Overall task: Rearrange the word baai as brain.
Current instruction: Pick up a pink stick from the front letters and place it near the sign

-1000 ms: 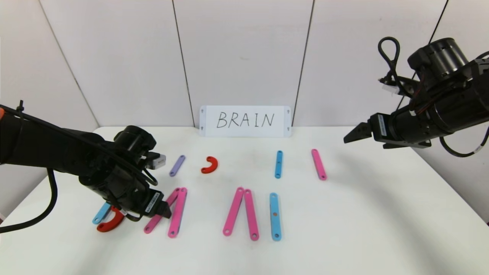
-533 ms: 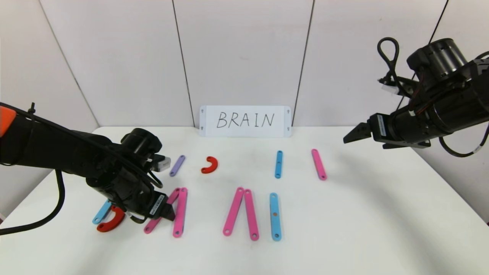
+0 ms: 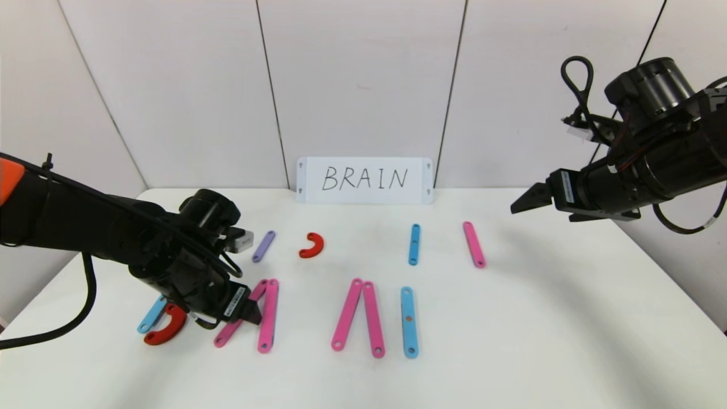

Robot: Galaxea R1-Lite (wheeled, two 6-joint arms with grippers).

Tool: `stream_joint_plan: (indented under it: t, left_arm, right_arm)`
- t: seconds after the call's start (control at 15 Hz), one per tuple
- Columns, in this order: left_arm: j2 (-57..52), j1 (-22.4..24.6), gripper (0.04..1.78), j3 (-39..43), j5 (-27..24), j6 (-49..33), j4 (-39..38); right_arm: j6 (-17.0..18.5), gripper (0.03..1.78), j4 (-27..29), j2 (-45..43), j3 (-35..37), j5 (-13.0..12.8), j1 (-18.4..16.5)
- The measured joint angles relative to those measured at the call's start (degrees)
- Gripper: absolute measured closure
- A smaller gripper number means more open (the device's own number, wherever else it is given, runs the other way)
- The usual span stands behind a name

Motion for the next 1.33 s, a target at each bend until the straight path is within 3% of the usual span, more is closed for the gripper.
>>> stream_joint_plan:
  t: [0.8, 1.07, 1.33]
  left_arm:
    - [0.44, -0.04, 0.16, 0.24, -0.06, 0.33, -0.04]
    - [0.45, -0.15, 0.51, 0.22, -0.04, 0.33, -0.04]
    - [0.45, -0.3, 1.22, 0.38, -0.02, 0.33, -0.04]
  right_arm:
    - [-0.02, 0.08, -0.06, 0.15, 0.0, 0.0, 0.0]
    - [0.0, 0.08, -0.09, 0.17, 0.0, -0.09, 0.0]
    - [0.0, 0.08, -0.09, 0.06, -0.06, -0.35, -0.06]
